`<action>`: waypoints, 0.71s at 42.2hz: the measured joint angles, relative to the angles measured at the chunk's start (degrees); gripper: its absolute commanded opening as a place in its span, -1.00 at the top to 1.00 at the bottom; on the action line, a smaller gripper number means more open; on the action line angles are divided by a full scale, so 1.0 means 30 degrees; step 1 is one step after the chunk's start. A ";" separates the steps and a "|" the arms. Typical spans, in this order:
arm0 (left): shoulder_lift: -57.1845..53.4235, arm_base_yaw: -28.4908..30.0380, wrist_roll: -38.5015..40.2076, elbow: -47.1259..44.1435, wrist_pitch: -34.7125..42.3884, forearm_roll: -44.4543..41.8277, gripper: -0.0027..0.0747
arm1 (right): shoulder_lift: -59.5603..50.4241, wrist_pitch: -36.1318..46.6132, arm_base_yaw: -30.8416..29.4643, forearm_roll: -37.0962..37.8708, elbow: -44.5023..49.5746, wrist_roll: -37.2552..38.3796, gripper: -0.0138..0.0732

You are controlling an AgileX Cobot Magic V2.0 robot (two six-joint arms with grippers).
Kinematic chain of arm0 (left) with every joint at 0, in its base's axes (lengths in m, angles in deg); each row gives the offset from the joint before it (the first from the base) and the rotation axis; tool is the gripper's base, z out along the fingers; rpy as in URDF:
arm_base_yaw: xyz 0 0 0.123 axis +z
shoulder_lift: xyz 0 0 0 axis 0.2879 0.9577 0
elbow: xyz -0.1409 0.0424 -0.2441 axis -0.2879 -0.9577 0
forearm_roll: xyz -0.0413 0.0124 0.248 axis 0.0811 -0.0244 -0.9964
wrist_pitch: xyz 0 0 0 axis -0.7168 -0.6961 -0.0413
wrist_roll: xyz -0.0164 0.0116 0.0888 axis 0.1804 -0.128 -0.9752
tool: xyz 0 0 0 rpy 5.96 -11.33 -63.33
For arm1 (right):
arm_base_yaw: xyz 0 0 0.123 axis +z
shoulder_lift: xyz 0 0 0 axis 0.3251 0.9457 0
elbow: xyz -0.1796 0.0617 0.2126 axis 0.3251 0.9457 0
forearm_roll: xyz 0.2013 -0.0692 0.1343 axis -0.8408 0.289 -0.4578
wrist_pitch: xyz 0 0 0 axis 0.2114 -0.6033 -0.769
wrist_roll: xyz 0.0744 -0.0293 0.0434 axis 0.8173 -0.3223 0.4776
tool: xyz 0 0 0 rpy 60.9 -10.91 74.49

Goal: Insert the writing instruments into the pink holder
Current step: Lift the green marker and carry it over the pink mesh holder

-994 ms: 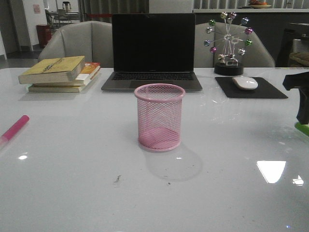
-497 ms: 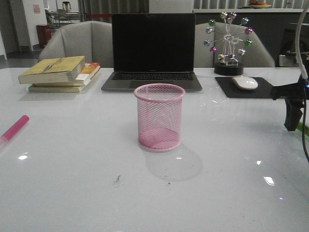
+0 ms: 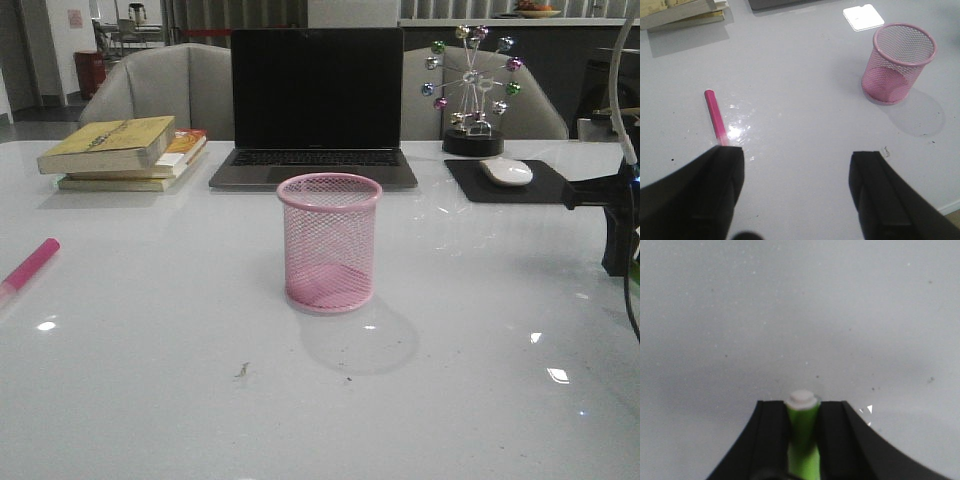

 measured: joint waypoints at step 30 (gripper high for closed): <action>0.0000 0.0000 0.0000 0.0000 0.0000 0.0000 -0.38 | -1.2293 2.3338 0.9796 -0.0630 1.1191 0.0000 0.38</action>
